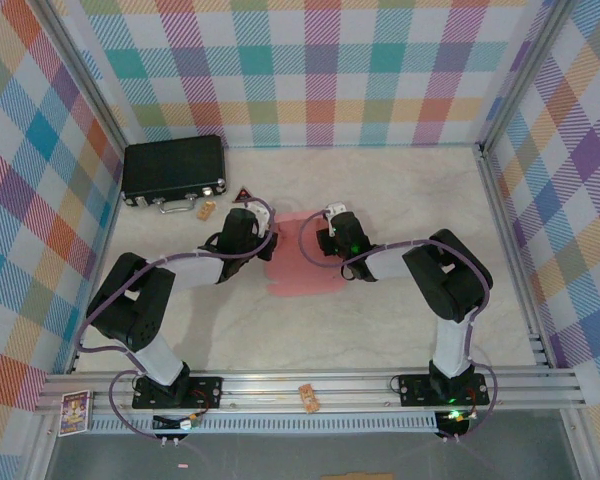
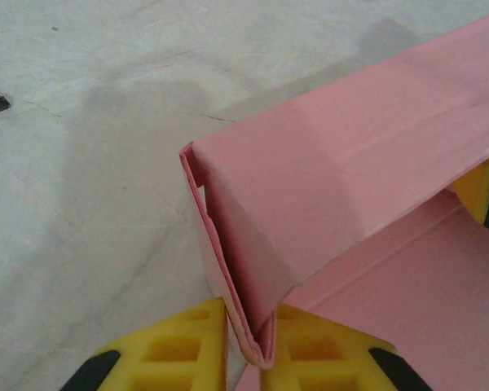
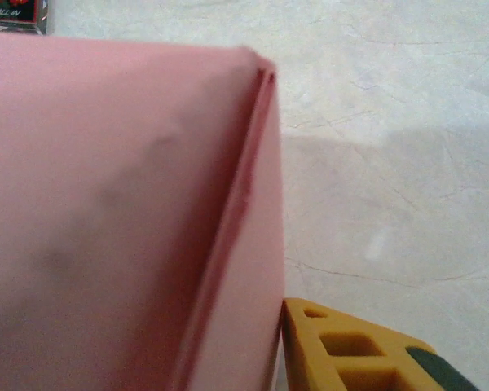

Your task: Fold the paper box

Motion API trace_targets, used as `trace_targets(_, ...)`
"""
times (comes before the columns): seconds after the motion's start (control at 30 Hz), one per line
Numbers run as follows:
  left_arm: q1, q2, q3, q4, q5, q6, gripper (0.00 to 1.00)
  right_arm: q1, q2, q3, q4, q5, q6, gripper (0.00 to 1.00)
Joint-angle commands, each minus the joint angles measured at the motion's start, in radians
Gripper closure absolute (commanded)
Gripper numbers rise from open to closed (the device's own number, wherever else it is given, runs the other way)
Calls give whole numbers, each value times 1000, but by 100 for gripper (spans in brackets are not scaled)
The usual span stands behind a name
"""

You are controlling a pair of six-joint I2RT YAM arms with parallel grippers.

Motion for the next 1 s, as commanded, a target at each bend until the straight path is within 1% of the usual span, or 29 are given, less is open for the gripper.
trace_targets(0.0,-13,8,-30,-5,26,-24,81,11,14,8,24,25,36,72)
trace_targets(0.17,-13,27,-50,46,14,-48,75,12,16,20,-2,27,59,73)
trace_targets(0.27,-14,42,-60,76,16,-59,74,13,17,21,-5,27,70,73)
trace_targets(0.47,-14,78,-57,140,11,-83,77,15,20,13,5,29,73,73)
trace_targets(0.6,-15,113,-58,221,-11,-108,75,15,22,15,1,19,61,73)
trace_targets(0.77,-14,152,-49,302,3,-115,75,16,22,22,-15,8,50,73)
trace_targets(0.97,-13,154,-73,394,-14,-114,74,17,23,30,-42,4,46,73)
